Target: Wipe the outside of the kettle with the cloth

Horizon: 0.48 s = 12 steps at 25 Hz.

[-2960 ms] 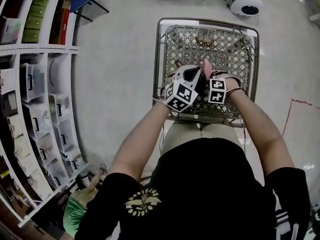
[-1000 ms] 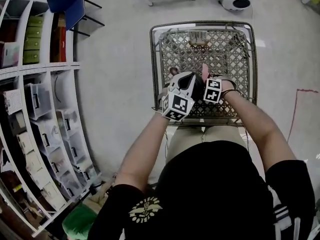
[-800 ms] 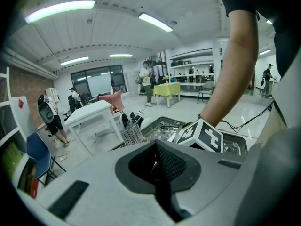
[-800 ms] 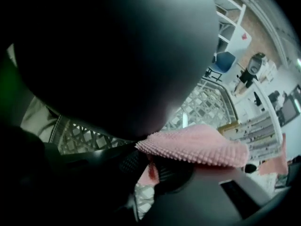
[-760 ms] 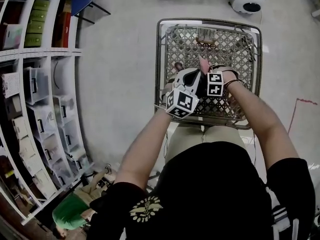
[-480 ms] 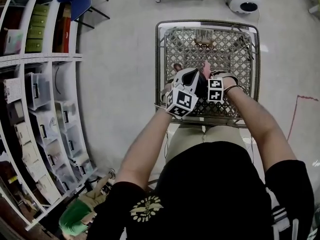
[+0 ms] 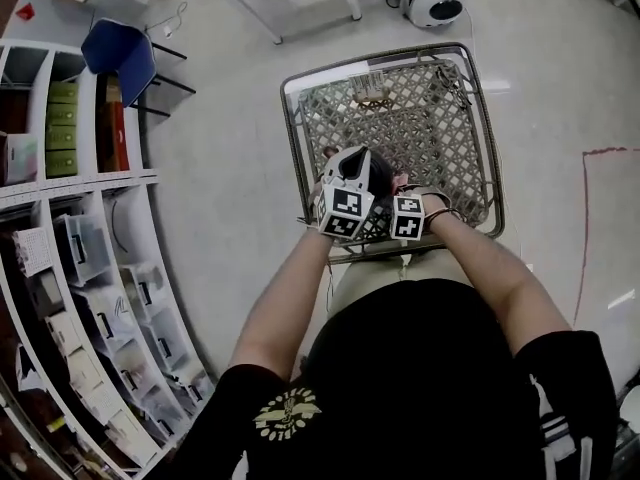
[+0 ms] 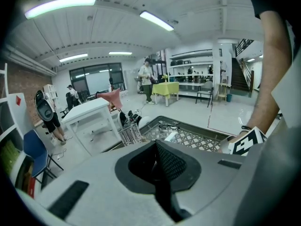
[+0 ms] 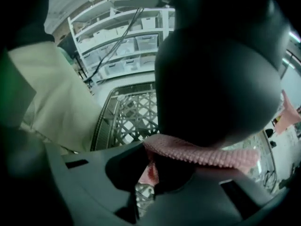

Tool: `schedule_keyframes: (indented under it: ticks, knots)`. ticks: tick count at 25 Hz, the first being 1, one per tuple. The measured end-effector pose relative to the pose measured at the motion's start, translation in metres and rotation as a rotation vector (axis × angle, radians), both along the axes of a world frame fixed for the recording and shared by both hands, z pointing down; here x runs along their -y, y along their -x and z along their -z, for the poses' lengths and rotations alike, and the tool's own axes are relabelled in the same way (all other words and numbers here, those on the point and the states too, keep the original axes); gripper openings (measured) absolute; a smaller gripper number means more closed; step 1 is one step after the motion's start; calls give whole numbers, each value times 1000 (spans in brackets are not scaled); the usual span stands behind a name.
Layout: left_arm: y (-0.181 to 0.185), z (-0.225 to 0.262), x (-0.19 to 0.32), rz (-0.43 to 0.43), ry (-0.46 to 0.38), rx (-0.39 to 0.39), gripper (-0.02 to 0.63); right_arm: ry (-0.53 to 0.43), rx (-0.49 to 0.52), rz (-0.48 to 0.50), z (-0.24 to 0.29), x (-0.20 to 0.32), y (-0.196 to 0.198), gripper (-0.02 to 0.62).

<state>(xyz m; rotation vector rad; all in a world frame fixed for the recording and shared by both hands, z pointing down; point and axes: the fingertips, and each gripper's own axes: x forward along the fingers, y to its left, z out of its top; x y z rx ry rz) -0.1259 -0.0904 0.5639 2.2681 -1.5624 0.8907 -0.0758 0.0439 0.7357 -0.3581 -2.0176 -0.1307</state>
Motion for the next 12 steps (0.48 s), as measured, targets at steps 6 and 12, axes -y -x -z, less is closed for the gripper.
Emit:
schedule_keyframes:
  ticks: [6,12]
  knots:
    - [1,0,-4,-39,8,-18,8,-4,10,-160,6,4,-11,28]
    - [-10,-1,-4,-44,-19,-6,9,-37,-23,-330,20,41,-59,28]
